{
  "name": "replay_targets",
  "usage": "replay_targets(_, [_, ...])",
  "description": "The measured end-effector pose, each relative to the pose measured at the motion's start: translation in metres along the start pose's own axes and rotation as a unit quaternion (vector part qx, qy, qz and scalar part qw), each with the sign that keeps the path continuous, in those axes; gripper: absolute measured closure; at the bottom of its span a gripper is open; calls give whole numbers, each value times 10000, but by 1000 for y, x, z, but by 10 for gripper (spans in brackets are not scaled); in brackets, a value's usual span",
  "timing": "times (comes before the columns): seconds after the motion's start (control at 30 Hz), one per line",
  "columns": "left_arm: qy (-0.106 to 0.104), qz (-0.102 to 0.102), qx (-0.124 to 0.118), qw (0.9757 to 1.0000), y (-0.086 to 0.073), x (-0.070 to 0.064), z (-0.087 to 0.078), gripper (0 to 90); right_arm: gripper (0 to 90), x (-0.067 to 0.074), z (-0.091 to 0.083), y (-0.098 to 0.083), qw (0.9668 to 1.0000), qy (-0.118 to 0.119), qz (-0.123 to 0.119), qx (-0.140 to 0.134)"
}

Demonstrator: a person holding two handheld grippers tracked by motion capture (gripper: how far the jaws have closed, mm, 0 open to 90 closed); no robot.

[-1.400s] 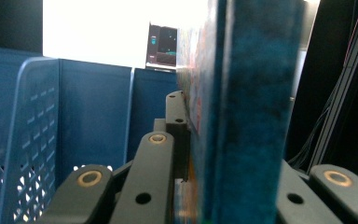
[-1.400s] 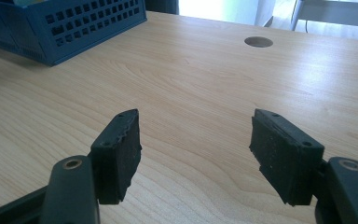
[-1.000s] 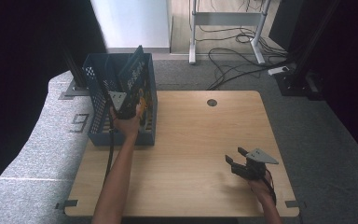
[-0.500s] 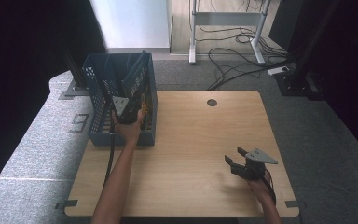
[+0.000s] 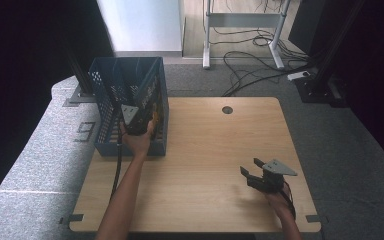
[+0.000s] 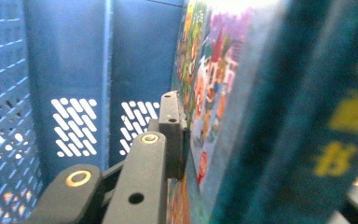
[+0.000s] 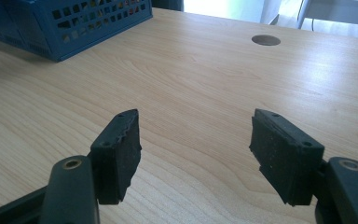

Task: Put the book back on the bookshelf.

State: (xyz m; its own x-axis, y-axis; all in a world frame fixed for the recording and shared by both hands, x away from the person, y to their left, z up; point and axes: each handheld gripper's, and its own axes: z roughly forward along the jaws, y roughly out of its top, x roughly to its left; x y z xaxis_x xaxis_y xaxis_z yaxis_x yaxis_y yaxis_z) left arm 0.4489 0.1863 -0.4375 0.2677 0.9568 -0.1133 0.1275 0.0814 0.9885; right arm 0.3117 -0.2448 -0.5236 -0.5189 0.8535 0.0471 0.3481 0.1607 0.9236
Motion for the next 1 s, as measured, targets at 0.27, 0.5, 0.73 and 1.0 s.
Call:
replay_targets(0.27, [-222,473,-12,9986,1,-10,-10,670,322,-1,-1,0,10000,2,-4,-10])
replay_targets(0.5, [-203,634,-57,9978,5,-9,-23,734,321,-2,-3,0,10000,-9,16,-28])
replay_targets(0.73, [-85,661,32,9978,9,-6,-20,766,321,-1,-3,1,10000,-4,-6,-40])
replay_targets(1.0, [-55,684,120,9976,12,-5,-11,774,322,-3,-4,0,10000,-18,4,-32])
